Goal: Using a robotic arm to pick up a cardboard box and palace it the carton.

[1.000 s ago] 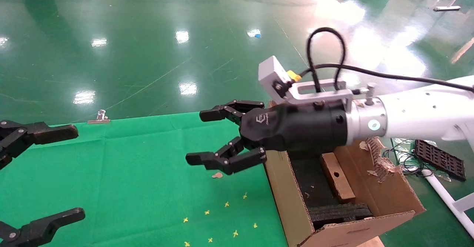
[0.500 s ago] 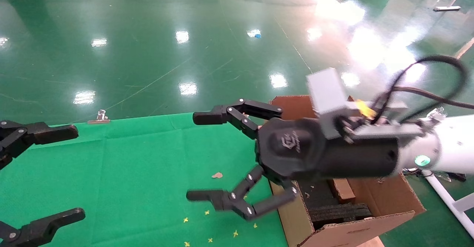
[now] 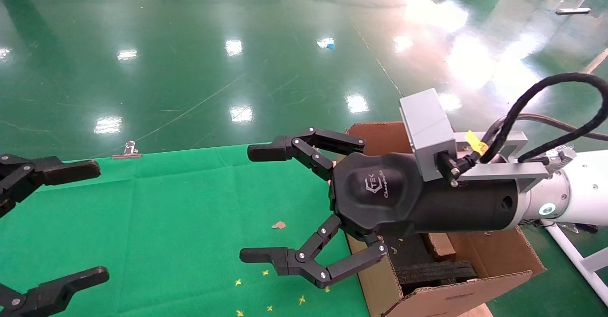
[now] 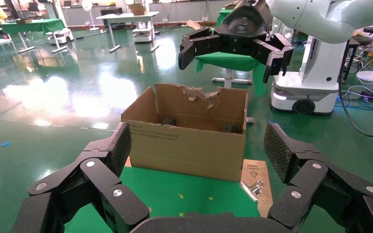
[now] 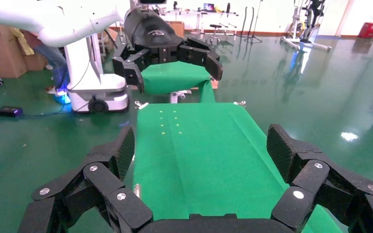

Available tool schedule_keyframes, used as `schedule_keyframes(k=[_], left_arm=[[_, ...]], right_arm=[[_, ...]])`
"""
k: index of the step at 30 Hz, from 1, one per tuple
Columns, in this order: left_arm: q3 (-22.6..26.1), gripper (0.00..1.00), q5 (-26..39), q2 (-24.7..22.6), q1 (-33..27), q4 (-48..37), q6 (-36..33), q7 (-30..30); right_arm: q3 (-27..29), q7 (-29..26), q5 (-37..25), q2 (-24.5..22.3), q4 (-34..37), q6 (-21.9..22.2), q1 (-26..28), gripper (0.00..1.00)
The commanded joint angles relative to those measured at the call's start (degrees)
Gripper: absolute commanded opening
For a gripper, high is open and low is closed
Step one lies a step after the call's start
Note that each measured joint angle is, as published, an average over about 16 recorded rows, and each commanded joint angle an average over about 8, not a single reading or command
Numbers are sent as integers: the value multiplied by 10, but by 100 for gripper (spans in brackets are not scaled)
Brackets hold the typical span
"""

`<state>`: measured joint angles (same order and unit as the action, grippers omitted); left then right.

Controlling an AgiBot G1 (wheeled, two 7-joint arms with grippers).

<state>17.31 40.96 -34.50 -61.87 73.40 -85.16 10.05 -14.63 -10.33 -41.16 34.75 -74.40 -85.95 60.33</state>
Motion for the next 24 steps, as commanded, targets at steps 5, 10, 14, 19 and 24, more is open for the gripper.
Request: schedule_keyframes(k=[5,10,14,19,24], left_arm=[[0,100,0,0,0,0,0,0],[0,100,0,0,0,0,0,0],[0,100,0,0,0,0,0,0],[0,100,0,0,0,0,0,0],[0,100,0,0,0,0,0,0]], right_arm=[[-6,-2,-3,1,4,1,6,100],[-9,-3,-4,2,6,2,8,100],[-11,-3,-5,2,7,2,10,100],[-12,-4,-6,2,7,2,11,100],[-13,-4,-7,2,8,3,12,100]])
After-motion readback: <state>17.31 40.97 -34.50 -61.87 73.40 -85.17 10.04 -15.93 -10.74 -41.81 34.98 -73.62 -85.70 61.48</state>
